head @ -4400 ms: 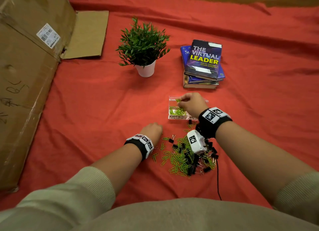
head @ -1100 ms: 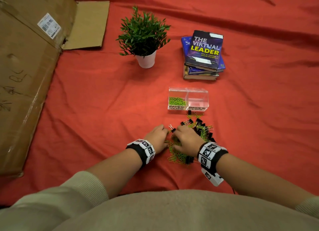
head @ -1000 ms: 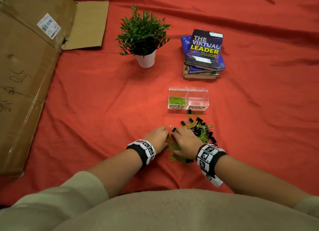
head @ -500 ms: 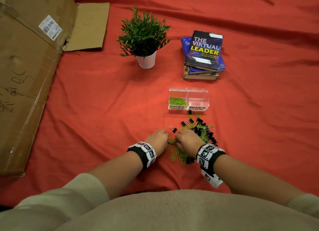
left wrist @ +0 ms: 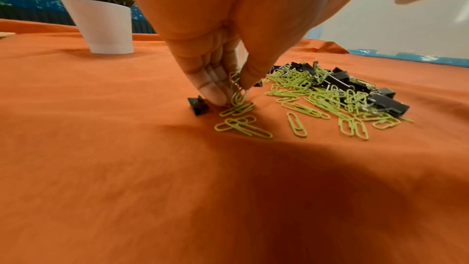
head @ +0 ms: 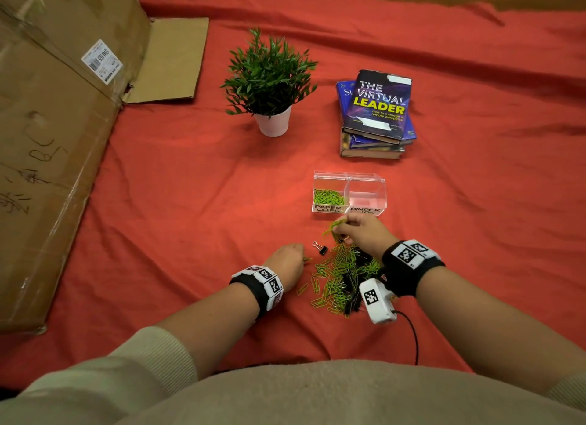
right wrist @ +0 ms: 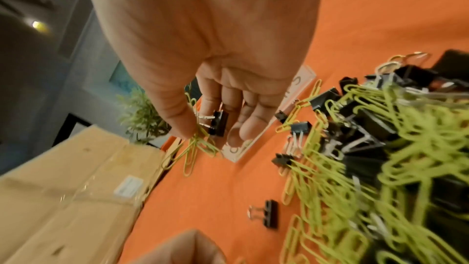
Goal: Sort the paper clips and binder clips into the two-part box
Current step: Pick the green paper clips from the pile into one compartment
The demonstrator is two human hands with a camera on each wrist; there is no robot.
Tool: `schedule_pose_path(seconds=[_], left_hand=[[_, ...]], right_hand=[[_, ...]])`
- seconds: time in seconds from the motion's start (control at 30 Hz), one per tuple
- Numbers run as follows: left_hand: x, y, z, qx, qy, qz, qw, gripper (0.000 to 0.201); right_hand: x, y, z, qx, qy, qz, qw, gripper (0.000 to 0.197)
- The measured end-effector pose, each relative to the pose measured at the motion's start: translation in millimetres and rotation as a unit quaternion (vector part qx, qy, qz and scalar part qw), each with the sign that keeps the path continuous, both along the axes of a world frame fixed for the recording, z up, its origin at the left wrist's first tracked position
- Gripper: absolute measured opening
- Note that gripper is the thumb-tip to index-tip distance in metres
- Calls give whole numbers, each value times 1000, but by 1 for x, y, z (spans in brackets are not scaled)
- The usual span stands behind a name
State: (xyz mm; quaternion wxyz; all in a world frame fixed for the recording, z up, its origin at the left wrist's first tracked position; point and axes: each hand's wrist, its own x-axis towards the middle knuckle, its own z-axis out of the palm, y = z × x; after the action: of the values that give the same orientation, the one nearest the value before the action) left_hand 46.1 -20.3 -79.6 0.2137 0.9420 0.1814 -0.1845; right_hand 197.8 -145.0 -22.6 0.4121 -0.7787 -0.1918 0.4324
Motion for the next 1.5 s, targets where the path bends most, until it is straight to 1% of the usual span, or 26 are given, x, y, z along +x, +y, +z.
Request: schedule_pose_path(seconds=[0.07,0.13,0.23,0.33,0.4,0.47,0.5,0.53,0.57,0.63,0.67,0.7,0.77,0.8,0.9,0.93,1.0,1.07,1.1,1.17,1.23,1.3,1.33,1.37,1.43,1.5], left_hand=[[1,3,-1,-11,-3,7,1000,18],[1,5,-2,-24,-7,19,1000,18],[1,6,-3,-39,-3,35,999,18],[2,8,2,-61,-5,66,996,15],[7,11,14,-84,-34,89,992,14],[20,15,32,-96,-77,103,987,16],[30,18,41,-96,-96,105,985,16],[42,21,49,-93,-111,105,984,15],[54,24,56,-87,-124,103,983,15],[81,32,64,-76,-138,93,983,15],[94,35,66,-65,-140,87,984,15],[106,37,67,-49,-138,78,986,16],[125,39,65,-16,-121,54,991,19],[131,39,61,2,-105,39,994,21],[137,36,49,45,-56,-6,997,24],[135,35,45,56,-54,-16,997,25],[123,32,42,57,-90,-17,994,30],[105,30,45,27,-139,16,990,30],[93,29,45,11,-149,33,988,27],[67,27,41,-15,-130,35,991,19],[38,24,31,-33,-74,8,997,18],[13,21,19,-37,-19,-27,999,18],[3,19,16,-39,0,-39,999,18],[-5,17,13,-39,12,-46,998,19],[-15,15,10,-44,11,-50,998,23],[-21,14,9,-39,6,-54,998,29]], right_hand=[[7,6,5,5,6,-9,1000,6],[8,9,4,1,-2,10,1000,5],[0,5,-10,-33,-46,71,996,10],[-11,-3,-22,-75,-104,110,986,9],[-17,-9,-28,-110,-185,145,966,11],[-21,-15,-29,-149,-275,205,927,17],[-21,-17,-30,-163,-301,231,911,20],[-21,-19,-30,-175,-312,244,901,22],[-20,-20,-30,-179,-317,244,899,23],[-19,-22,-29,-167,-323,212,907,21],[-18,-22,-26,-155,-309,183,920,18],[-17,-22,-22,-141,-279,151,938,16],[-11,-19,-12,-109,-189,86,972,14],[-8,-17,-6,-87,-149,58,983,12],[8,-11,6,-27,-65,-20,997,5],[14,-9,9,-11,-37,-37,999,5],[25,-3,14,12,-4,-46,999,4],[33,4,21,26,-6,-46,999,5],[37,10,23,29,-18,-50,998,5],[45,24,27,25,-69,-50,996,8],[51,40,22,7,-133,-46,990,6],[52,54,15,-36,-199,-12,979,4],[51,58,12,-60,-223,11,973,6],[49,61,9,-80,-245,31,966,11],[38,59,9,-107,-296,65,947,26],[19,50,11,-100,-333,109,931,34]])
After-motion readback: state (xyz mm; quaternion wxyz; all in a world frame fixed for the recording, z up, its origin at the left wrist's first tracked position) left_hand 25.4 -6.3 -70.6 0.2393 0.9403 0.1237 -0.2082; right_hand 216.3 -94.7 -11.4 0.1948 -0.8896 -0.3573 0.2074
